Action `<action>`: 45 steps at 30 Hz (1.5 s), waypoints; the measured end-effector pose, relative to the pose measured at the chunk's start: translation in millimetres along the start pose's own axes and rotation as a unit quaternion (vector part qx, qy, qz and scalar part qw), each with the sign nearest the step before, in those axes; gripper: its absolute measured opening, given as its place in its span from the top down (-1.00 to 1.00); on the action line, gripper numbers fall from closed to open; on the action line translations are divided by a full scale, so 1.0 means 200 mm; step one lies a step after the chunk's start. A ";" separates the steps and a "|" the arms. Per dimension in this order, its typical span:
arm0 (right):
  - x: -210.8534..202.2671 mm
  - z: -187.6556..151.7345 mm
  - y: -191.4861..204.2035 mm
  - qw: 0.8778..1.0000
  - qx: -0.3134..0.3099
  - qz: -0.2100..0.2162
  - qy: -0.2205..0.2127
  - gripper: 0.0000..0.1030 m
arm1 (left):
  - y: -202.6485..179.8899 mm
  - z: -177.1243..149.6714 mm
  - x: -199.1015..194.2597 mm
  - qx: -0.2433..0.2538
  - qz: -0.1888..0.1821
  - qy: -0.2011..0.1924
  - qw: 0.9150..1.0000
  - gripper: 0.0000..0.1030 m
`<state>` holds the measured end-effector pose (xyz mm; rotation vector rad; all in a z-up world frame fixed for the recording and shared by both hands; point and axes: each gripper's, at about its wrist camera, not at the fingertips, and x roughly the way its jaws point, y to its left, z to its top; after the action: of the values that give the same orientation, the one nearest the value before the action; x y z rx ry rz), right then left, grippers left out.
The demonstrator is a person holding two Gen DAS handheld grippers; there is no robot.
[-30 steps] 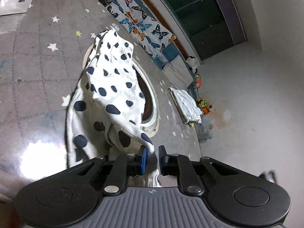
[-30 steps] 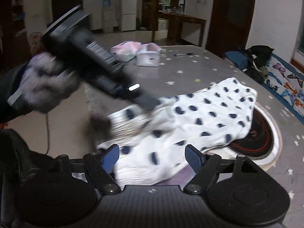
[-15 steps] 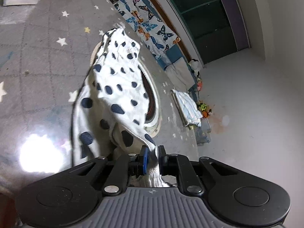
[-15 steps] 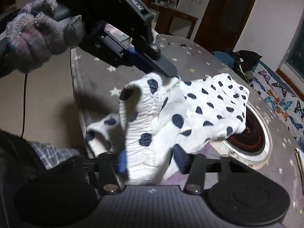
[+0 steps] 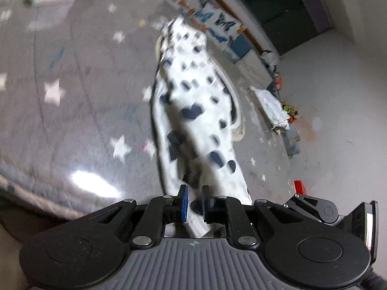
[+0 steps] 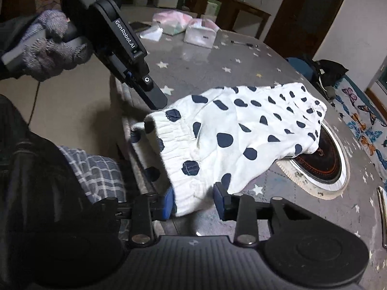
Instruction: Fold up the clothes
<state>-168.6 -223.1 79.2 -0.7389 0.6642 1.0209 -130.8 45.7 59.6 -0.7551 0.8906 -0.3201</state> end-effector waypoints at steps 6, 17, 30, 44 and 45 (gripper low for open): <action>-0.10 0.04 -0.10 0.998 0.039 0.016 -0.037 0.12 | -0.06 0.05 0.02 0.014 -0.013 -0.018 1.000 0.35; 0.00 0.17 -0.15 0.993 0.058 0.034 -0.094 0.12 | 0.02 0.00 0.10 -0.014 0.007 0.001 1.000 0.79; 0.33 0.16 -0.27 0.988 0.121 0.080 -0.062 0.11 | -0.02 0.14 0.00 0.023 -0.006 -0.038 0.999 0.74; 0.33 0.11 -0.29 0.983 0.148 0.098 -0.054 0.06 | 0.05 0.37 0.35 0.055 0.036 -0.028 0.997 0.76; 0.32 0.11 -0.30 0.982 0.151 0.100 -0.056 0.06 | 0.07 0.37 0.35 0.054 0.043 -0.027 0.997 0.76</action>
<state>-86.0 -193.4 55.9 -0.3523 0.7845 1.1052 -29.9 51.7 39.3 -0.6216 0.8452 -0.2677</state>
